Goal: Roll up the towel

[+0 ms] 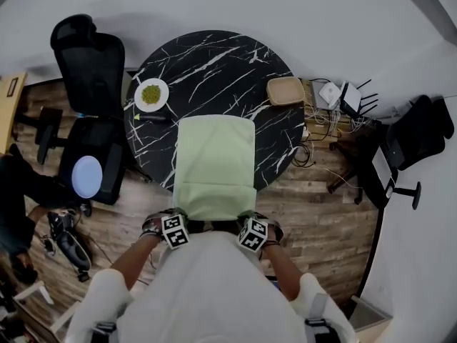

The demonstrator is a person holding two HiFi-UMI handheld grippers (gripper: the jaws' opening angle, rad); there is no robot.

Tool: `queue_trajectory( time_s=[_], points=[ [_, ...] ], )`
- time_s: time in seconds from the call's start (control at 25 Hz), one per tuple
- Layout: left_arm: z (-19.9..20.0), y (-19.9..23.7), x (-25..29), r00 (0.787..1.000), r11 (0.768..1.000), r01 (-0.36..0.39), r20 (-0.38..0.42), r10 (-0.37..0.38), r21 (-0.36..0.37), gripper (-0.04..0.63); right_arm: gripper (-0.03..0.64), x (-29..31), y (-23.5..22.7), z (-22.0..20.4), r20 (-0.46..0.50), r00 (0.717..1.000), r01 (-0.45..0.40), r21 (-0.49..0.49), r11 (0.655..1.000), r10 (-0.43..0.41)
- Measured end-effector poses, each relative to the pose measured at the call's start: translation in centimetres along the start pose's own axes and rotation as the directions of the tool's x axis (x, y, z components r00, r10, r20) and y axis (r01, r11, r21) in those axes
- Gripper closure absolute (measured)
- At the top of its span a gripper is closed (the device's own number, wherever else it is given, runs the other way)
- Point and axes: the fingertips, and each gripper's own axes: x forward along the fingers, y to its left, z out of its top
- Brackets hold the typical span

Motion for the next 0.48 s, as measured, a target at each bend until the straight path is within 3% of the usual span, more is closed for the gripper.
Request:
queue_trajectory(
  time_s=[0.2,0.36,0.48],
  points=[
    [-0.7,-2.2,-0.4,0.998,0.995,0.058,0.012,-0.057,-0.079,0.581,0.607,-0.7,2.1,-0.5,0.014,0.999,-0.045,0.046,0.998,0.044],
    [0.2,-0.8,-1.8,0.999,0.997,0.031,0.031,-0.029,-0.07,0.581,0.607,-2.2,0.6,0.6,0.041,0.998,-0.045,0.056,0.997,0.042],
    [1.5,1.7,-4.1,0.996,0.994,-0.008,0.083,0.017,-0.112,0.581,0.607,-4.5,-2.0,2.2,0.087,0.996,-0.025,0.086,0.996,0.017]
  ],
)
